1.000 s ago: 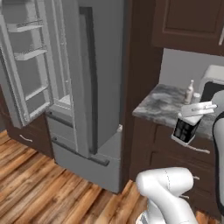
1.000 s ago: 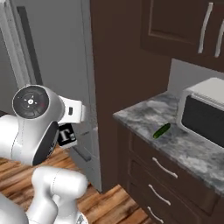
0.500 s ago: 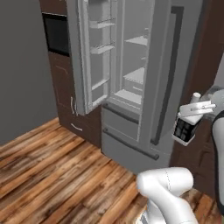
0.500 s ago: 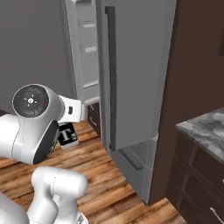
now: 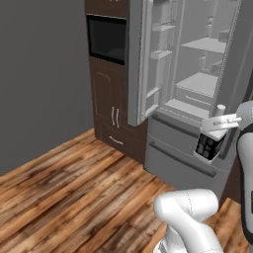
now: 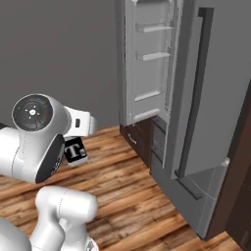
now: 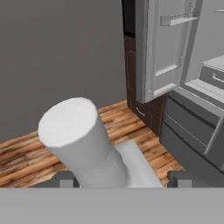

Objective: Place the liquors on the top shelf of the fridge to keep them out of children's reach, and place the cucumber on lower shelves for easy access.

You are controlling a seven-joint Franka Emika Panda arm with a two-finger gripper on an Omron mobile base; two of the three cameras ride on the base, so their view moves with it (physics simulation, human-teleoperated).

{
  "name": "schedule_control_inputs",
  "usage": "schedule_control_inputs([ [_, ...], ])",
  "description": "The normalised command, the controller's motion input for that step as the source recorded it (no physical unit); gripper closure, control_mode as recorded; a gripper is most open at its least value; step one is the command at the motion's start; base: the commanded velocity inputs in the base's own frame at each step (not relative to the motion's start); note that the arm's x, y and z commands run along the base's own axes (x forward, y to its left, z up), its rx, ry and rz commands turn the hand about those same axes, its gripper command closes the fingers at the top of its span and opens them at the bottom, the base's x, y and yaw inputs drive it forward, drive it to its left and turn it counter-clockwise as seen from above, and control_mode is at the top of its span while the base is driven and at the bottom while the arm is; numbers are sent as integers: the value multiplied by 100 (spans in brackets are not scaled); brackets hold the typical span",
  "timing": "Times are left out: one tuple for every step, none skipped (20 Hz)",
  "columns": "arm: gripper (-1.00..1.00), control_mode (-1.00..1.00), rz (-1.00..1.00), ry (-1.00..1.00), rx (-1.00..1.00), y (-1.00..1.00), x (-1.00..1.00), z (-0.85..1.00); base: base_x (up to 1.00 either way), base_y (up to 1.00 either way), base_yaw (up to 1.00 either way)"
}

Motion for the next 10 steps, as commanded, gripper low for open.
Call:
schedule_control_inputs([
  [100,100,0,0,0,0,0,0,17,64,-20],
  [100,100,0,0,0,0,0,0,16,64,-25],
  [100,100,0,0,0,0,0,0,21,53,-30],
  [100,100,0,0,0,0,0,0,21,49,-33],
  [100,100,0,0,0,0,0,0,23,49,-37],
  [100,100,0,0,0,0,0,0,21,51,-38],
  [100,100,0,0,0,0,0,0,25,46,-41],
  [100,100,0,0,0,0,0,0,27,46,-43],
  [100,100,0,0,0,0,0,0,27,46,-48],
  [100,100,0,0,0,0,0,0,30,46,-49],
])
